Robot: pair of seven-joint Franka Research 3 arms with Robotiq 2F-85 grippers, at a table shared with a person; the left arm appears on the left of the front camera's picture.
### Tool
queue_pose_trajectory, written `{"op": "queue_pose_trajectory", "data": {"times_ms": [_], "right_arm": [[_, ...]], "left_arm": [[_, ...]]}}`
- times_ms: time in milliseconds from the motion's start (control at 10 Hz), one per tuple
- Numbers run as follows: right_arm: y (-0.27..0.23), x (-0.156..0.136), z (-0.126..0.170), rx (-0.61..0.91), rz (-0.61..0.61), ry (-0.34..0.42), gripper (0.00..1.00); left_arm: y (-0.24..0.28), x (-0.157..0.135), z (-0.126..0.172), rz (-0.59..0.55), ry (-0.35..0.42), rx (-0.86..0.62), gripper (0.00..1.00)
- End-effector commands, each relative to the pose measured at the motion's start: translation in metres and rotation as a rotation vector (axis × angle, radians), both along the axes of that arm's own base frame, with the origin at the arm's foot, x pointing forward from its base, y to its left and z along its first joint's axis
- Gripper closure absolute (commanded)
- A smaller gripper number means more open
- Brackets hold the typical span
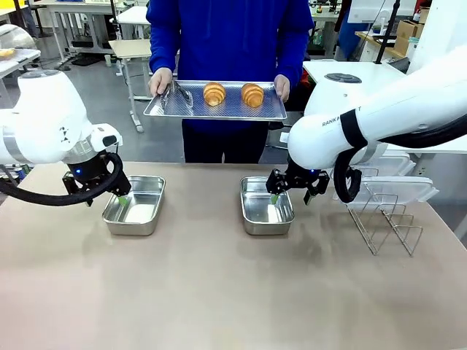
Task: Place the bread in airtight containers.
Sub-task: Lift both Airtight Container.
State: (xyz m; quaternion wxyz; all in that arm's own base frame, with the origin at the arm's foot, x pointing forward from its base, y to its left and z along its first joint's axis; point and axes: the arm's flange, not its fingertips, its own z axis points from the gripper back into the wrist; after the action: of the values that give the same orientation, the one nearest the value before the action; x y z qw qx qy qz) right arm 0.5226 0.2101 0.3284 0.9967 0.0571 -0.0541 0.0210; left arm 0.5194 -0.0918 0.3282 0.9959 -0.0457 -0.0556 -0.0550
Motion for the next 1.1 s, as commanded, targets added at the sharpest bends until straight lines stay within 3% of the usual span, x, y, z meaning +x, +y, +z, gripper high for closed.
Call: {"op": "queue_pose_trajectory", "data": {"times_ms": [0, 100, 200, 300, 400, 500, 1000], "right_arm": [[0.0062, -0.001, -0.0056, -0.038, -0.025, -0.064, 0.0], [0.0057, -0.0012, -0.0046, -0.041, -0.032, -0.051, 0.59], [0.005, -0.001, -0.0059, -0.043, -0.034, -0.046, 0.6], [0.0045, -0.0008, -0.006, -0.044, -0.039, -0.046, 1.0], [0.0042, -0.0004, -0.0061, -0.044, -0.046, -0.048, 0.65], [0.0049, -0.0004, -0.0055, -0.046, -0.052, -0.049, 1.0], [0.0076, 0.0004, -0.003, -0.052, -0.051, -0.042, 1.0]], "left_arm": [[-0.0034, 0.0008, -0.0013, 0.017, -0.036, 0.039, 0.0], [-0.0024, 0.0011, -0.0012, 0.01, -0.041, 0.06, 0.56], [-0.0019, 0.0013, -0.0028, 0.01, -0.045, 0.069, 0.56], [-0.0018, 0.002, -0.0036, 0.009, -0.041, 0.082, 1.0], [-0.0014, 0.0025, -0.0038, 0.009, -0.037, 0.082, 0.6], [-0.0016, 0.0029, -0.0026, 0.011, -0.036, 0.078, 1.0], [0.0001, 0.0034, -0.0002, 0.027, -0.027, 0.07, 1.0]]}}
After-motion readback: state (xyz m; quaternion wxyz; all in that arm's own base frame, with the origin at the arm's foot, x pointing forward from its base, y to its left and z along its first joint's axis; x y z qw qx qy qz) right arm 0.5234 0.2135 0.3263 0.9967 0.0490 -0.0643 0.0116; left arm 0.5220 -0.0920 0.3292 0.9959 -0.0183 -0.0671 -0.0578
